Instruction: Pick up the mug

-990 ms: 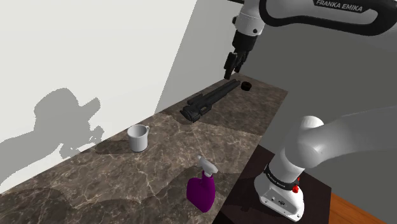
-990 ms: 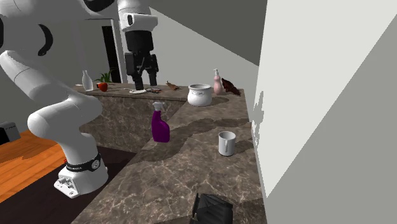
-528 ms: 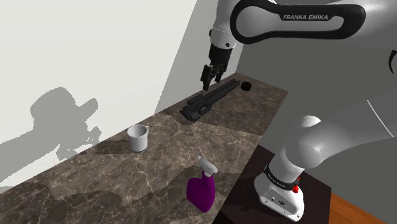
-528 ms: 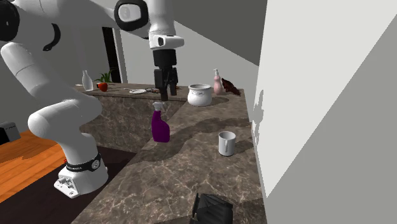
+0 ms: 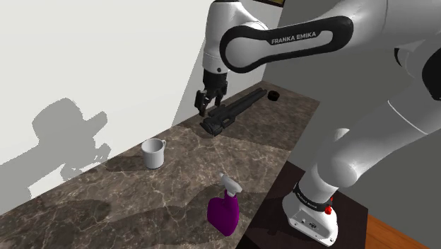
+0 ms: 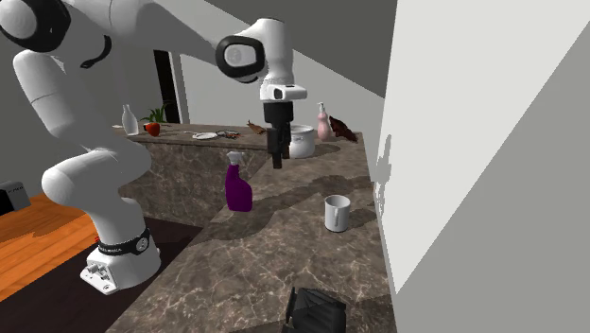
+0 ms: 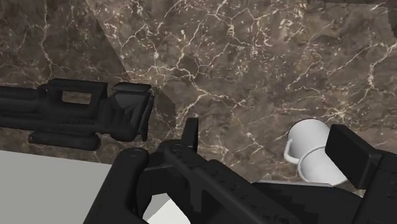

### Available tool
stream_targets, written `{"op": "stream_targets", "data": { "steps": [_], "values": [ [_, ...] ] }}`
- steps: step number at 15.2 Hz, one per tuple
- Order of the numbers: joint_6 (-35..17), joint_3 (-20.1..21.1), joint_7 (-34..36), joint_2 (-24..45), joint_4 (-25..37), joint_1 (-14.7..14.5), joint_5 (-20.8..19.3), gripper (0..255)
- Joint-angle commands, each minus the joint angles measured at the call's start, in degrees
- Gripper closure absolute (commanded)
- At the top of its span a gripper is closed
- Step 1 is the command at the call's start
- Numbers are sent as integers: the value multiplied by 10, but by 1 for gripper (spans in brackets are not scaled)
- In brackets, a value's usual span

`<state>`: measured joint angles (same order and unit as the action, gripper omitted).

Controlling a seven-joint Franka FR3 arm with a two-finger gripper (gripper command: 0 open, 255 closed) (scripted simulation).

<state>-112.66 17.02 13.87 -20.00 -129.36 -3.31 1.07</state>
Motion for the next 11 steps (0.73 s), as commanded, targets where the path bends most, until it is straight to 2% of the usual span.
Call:
{"op": "stream_targets", "data": {
  "steps": [1,6,11],
  "values": [
    [-16,16,22,37,18,-1,-6,0],
    [-55,50,83,142,70,-7,-39,0],
    [-78,70,147,256,141,-23,-89,0]
  ]
}}
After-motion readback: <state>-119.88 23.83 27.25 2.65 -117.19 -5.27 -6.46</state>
